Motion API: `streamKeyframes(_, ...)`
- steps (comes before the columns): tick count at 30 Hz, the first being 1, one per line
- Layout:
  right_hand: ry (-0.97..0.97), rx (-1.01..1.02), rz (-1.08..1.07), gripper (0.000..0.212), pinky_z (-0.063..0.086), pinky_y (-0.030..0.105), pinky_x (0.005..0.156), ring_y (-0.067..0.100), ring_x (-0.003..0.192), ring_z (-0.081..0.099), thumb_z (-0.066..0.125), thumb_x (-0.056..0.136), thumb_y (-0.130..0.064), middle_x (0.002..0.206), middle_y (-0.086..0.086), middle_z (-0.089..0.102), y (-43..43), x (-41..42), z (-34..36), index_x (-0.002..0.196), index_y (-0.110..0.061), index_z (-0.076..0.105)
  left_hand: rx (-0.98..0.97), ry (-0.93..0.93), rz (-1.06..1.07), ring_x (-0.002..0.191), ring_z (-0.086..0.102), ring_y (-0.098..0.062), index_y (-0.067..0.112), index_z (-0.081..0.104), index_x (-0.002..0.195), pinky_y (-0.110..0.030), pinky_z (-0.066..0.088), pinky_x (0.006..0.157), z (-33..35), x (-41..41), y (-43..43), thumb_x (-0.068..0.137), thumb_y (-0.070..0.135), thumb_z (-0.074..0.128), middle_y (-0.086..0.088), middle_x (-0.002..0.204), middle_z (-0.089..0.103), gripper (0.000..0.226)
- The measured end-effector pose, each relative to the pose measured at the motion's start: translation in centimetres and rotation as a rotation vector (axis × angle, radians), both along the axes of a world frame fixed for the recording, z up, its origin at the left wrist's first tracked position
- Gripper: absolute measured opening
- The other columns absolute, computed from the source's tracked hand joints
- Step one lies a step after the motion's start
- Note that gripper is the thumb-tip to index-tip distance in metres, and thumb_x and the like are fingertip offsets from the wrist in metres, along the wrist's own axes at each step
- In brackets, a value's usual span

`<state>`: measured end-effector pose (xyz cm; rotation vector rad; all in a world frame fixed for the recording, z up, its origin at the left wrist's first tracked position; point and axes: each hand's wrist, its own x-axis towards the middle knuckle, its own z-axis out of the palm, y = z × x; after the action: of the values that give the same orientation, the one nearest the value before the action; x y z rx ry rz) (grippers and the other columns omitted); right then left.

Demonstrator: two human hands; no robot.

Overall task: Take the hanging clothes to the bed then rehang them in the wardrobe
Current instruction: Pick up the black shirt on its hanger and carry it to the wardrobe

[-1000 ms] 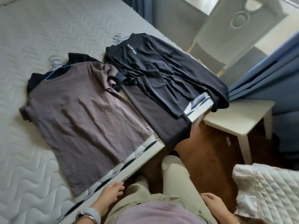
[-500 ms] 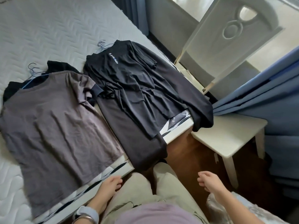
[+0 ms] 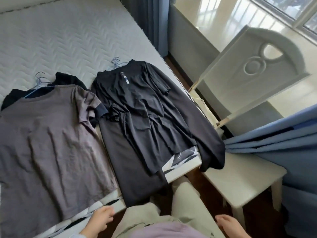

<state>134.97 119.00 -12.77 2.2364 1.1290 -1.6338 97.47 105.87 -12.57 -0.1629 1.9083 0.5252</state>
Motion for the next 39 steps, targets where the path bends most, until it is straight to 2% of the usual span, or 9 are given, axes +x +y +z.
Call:
streamKeyframes(3, -0.036, -0.04, 0.114, 0.041, 0.04, 0.019, 0.064, 0.018, 0.064, 0.054, 0.053, 0.086, 0.005, 0.062, 0.008, 0.058, 4.6, 2.2, -0.8, 0.049, -0.011, 0.059, 0.03, 0.011, 0.109, 0.108, 0.052, -0.029, -0.001, 0.049, 0.123, -0.04, 0.03, 0.102, -0.1, 2.2, 1.8, 0.097, 0.016, 0.039, -0.015, 0.11, 0.055, 0.033)
streamKeyframes(6, -0.044, -0.051, 0.242, 0.019, 0.039, 0.024, 0.068, 0.021, 0.081, 0.054, 0.056, 0.087, -0.007, 0.074, 0.006, 0.063, 10.6, 3.3, -1.1, 0.074, -0.007, 0.07, 0.05, 0.002, 0.261, 0.127, 0.046, -0.034, 0.001, 0.046, 0.128, -0.042, 0.027, 0.109, 0.2, 6.3, 4.0, 0.098, 0.014, 0.035, -0.019, 0.132, 0.052, 0.035)
streamKeyframes(9, -0.036, -0.018, 0.345, 0.015, 0.036, 0.019, 0.053, 0.021, 0.072, 0.057, 0.05, 0.09, -0.011, 0.078, 0.006, 0.063, 16.5, 3.7, -0.6, 0.095, -0.009, 0.063, 0.023, -0.02, 0.365, 0.122, 0.05, -0.032, 0.005, 0.052, 0.123, -0.04, 0.031, 0.105, 0.6, 11.2, 6.4, 0.097, 0.016, 0.039, -0.017, 0.131, 0.055, 0.031)
streamKeyframes(16, -0.06, 0.036, 0.471, 0.02, 0.035, 0.024, 0.054, 0.022, 0.067, 0.056, 0.047, 0.092, -0.012, 0.075, 0.008, 0.063, 26.8, 1.1, -0.5, 0.101, -0.005, 0.063, 0.018, -0.033, 0.469, 0.101, 0.053, -0.025, 0.006, 0.054, 0.119, -0.042, 0.033, 0.105, 3.0, 14.4, 9.5, 0.096, 0.017, 0.044, -0.014, 0.117, 0.059, 0.028)
streamKeyframes(20, -0.013, 0.013, 0.607, 0.021, 0.043, 0.026, 0.061, 0.024, 0.074, 0.057, 0.047, 0.093, -0.013, 0.081, 0.011, 0.063, 30.2, -4.6, -0.6, 0.106, -0.006, 0.062, 0.058, 0.053, 0.427, 0.115, 0.055, -0.029, 0.007, 0.052, 0.123, -0.039, 0.037, 0.1, 3.3, 9.9, 12.1, 0.097, 0.016, 0.039, -0.013, 0.123, 0.059, 0.03)
streamKeyframes(26, 0.102, 0.139, 0.815, 0.019, 0.05, 0.036, 0.09, 0.029, 0.093, 0.067, 0.051, 0.09, -0.013, 0.083, 0.005, 0.067, 36.4, -18.0, -1.1, 0.101, -0.01, 0.065, 0.235, 0.216, 0.313, 0.1, 0.056, -0.021, 0.012, 0.056, 0.114, -0.026, 0.04, 0.073, 0.8, -1.6, 22.5, 0.096, 0.015, 0.04, -0.013, 0.121, 0.061, 0.024)
streamKeyframes(31, 0.102, 0.369, 1.11, 0.026, 0.046, 0.033, 0.089, 0.033, 0.106, 0.06, 0.044, 0.091, -0.013, 0.108, 0.015, 0.068, 43.1, -31.5, -3.4, 0.105, -0.001, 0.062, 0.316, 0.411, 0.099, 0.114, 0.055, -0.019, 0.015, 0.058, 0.119, -0.025, 0.038, 0.093, -4.2, -12.4, 34.2, 0.093, 0.02, 0.048, -0.007, 0.123, 0.061, 0.028)
streamKeyframes(35, 0.143, 0.529, 1.165, 0.028, 0.045, 0.027, 0.09, 0.025, 0.109, 0.06, 0.044, 0.091, -0.012, 0.116, 0.009, 0.067, 48.9, -40.9, -7.3, 0.111, -0.008, 0.064, 0.351, 0.554, -0.104, 0.124, 0.049, -0.021, 0.009, 0.05, 0.128, -0.025, 0.034, 0.101, -10.0, -19.8, 43.3, 0.093, 0.019, 0.047, -0.009, 0.134, 0.054, 0.037)
streamKeyframes(39, 0.153, 0.699, 1.19, 0.03, 0.039, 0.024, 0.091, 0.025, 0.114, 0.056, 0.043, 0.092, -0.01, 0.118, 0.011, 0.064, 53.5, -49.2, -10.7, 0.114, -0.006, 0.064, 0.339, 0.779, -0.373, 0.144, 0.017, -0.019, 0.014, 0.036, 0.139, -0.032, 0.014, 0.116, -16.3, -26.1, 49.4, 0.095, 0.028, 0.042, -0.004, 0.153, 0.026, 0.047)
